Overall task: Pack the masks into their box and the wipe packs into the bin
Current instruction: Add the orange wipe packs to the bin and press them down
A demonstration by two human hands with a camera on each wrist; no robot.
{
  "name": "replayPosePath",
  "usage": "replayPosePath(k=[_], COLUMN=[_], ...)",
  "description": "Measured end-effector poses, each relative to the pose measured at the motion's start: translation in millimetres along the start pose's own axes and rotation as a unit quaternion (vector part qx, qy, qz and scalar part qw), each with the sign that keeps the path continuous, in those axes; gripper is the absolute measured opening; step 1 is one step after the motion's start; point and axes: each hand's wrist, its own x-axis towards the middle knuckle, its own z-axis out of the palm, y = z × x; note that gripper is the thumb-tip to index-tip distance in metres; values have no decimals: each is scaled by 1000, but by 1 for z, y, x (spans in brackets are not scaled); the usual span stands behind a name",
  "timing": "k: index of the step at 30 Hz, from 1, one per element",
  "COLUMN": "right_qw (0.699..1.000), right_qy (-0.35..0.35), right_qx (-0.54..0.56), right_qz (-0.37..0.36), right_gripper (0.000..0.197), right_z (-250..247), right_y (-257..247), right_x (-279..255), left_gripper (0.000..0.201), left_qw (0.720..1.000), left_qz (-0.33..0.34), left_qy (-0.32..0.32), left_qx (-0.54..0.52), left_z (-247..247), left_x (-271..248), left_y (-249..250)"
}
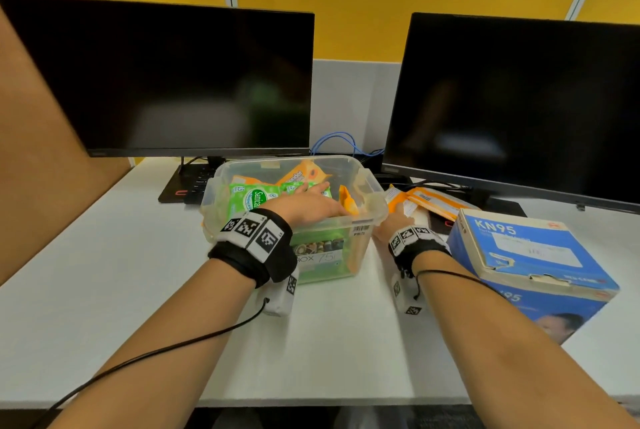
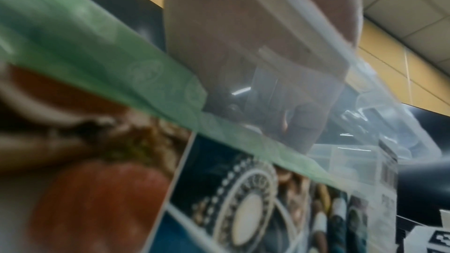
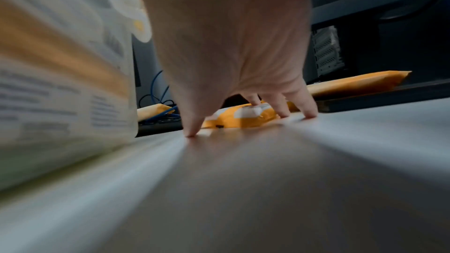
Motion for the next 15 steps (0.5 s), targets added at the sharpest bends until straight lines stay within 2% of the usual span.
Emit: replayPosePath(k=[3,5,7,10,13,15], right_qw=[1000,998,996,998,994,997], right_qy=[-7,48,86,59,71,64], right_qx=[-21,-32,-25,-20,14,20], right_qz=[-19,-28,-18,20,85,48], right_gripper=[59,55,61,73,72,73], right_z=[-7,-16,-18,-20,-27,-19], right_y=[-1,1,7,10,4,8], right_x=[-11,-20,-20,-12,-7,18], left_gripper=[57,46,40,40,39,39], left_qw=[1000,1000,999,997,995,996], left_qz=[-10,-2,13,30,40,39], left_qy=[-1,-2,-6,-8,-3,0], left_qx=[-19,9,40,70,89,86], left_z=[-1,-2,-2,-1,-1,-1], left_x=[-1,-3,-2,2,4,4], left_y=[2,3,2,-1,-2,-2])
